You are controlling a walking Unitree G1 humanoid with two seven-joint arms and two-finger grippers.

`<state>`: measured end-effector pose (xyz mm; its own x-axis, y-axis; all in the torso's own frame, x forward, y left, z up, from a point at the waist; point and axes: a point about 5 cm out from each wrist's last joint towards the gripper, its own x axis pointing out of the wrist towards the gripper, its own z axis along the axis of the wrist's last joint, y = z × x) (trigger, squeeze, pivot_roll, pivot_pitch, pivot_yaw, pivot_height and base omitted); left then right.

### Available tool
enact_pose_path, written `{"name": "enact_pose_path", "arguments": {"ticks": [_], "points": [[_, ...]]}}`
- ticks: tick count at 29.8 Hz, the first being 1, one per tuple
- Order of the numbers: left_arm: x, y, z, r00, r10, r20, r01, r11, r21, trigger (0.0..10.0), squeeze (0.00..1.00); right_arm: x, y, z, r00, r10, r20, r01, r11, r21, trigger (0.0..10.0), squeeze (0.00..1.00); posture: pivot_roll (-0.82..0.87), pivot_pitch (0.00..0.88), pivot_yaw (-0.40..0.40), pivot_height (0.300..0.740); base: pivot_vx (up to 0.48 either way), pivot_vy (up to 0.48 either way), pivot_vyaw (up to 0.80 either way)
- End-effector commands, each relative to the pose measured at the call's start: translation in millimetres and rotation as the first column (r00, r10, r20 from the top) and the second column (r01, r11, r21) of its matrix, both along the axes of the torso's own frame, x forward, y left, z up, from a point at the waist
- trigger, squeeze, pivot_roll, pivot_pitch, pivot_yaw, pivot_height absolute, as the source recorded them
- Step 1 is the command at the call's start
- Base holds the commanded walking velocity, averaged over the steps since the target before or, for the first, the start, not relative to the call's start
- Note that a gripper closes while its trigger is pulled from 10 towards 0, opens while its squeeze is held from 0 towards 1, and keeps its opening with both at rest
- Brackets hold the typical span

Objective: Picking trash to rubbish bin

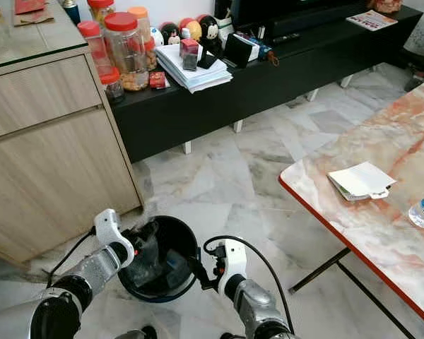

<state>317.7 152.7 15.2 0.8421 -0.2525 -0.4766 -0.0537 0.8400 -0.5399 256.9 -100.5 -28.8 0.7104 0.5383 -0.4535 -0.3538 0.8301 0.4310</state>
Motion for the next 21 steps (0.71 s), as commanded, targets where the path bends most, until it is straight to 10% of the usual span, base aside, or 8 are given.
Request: {"name": "enact_pose_path", "arguments": {"ticks": [1,7,14,21], "points": [[-9.1,3.2,-10,0.999,-0.043,-0.031,0.046,0.996,0.081,10.0,0.0,-4.1,-0.1,-3,1.0,-0.002,-0.009,0.002,1.0,-0.011,10.0,0.0,0.08,0.128,-0.043,0.74,0.0,0.0,0.0],[-15.6,12.8,-17,0.995,-0.078,-0.059,0.09,0.969,0.232,10.0,0.0,-6.1,-0.9,-5,1.0,-0.005,-0.016,0.005,1.0,-0.018,10.0,0.0,0.08,0.128,-0.043,0.74,0.0,0.0,0.0],[-25.9,51.4,-21,0.998,-0.018,-0.062,0.051,0.809,0.585,10.0,0.0,-5.4,-16.1,-10,0.99,-0.14,-0.019,0.135,0.98,-0.144,10.0,0.0,0.09,0.125,-0.039,0.74,0.0,0.0,0.0],[-49.9,71.5,-38,0.991,0.017,-0.131,0.077,0.729,0.68,10.0,0.0,-20.8,-38.2,-24,0.962,-0.265,-0.073,0.239,0.936,-0.258,10.0,0.0,0.09,0.12,-0.037,0.74,0.0,0.0,0.0]]}}
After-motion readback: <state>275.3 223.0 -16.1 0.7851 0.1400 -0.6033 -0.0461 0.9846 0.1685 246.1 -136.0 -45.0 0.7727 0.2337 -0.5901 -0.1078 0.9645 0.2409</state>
